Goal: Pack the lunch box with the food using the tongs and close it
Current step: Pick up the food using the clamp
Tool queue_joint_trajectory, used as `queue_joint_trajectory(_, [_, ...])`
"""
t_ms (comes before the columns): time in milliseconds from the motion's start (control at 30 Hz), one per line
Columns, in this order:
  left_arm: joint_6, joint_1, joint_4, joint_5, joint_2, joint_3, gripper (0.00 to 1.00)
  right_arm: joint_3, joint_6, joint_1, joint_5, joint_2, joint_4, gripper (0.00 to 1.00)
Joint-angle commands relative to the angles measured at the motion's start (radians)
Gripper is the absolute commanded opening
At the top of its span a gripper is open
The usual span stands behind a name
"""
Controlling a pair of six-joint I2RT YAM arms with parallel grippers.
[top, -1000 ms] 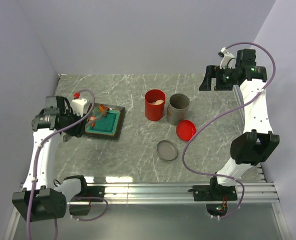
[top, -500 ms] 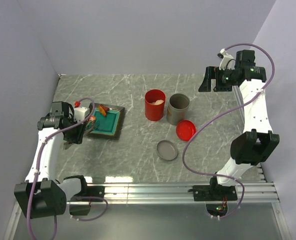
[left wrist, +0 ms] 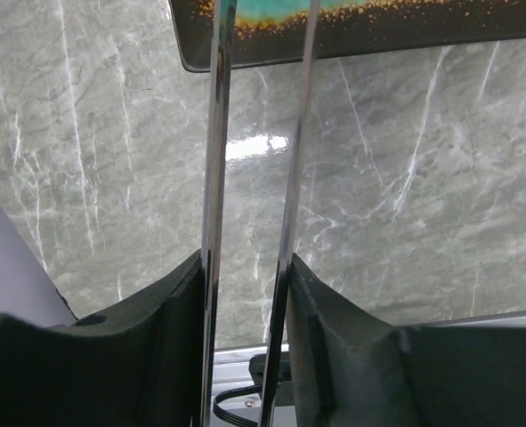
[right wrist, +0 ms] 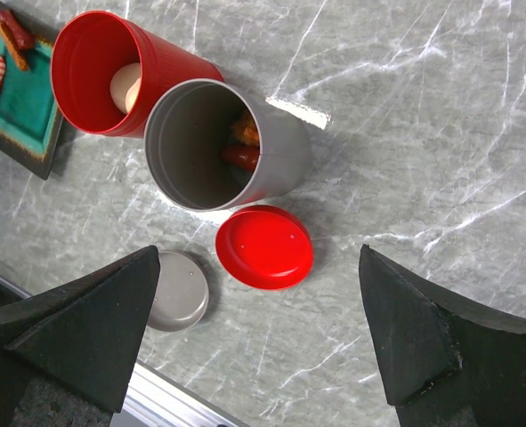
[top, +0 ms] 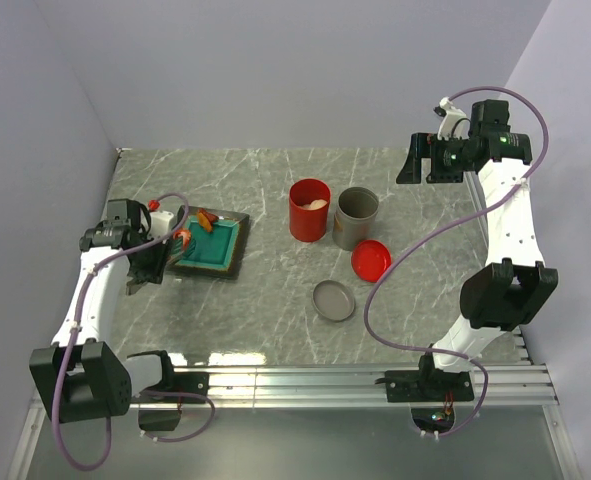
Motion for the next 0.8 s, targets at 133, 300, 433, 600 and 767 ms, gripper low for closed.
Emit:
queue_joint_trajectory(133, [-0.016,0.004,0.03,-0.008,-0.002,0.022,0.46,0.01,-0.014,-0.003,-0.012,-0.019,0.004,1.0])
queue_joint_trajectory(300, [-0.016,0.004,0.017,0.002,-0.008,0.071,0.46,0.01,-0.012,-0.003,-0.019,-0.016,0.001,1.0])
queue_joint_trajectory(433, [-0.01,0.004,0.02,0.0,-0.011,0.082,0.45,0.014,-0.014,-0.003,-0.018,-0.011,-0.001,1.0])
queue_joint_trajectory(600, [0.007,0.005,0.022,0.005,-0.005,0.091,0.44,0.011,-0.018,-0.002,-0.024,-0.01,-0.006,1.0])
queue_joint_trajectory(767, [0.019,0.004,0.043,-0.021,0.017,0.079,0.43,0.01,-0.018,-0.002,-0.024,-0.007,-0.007,1.0])
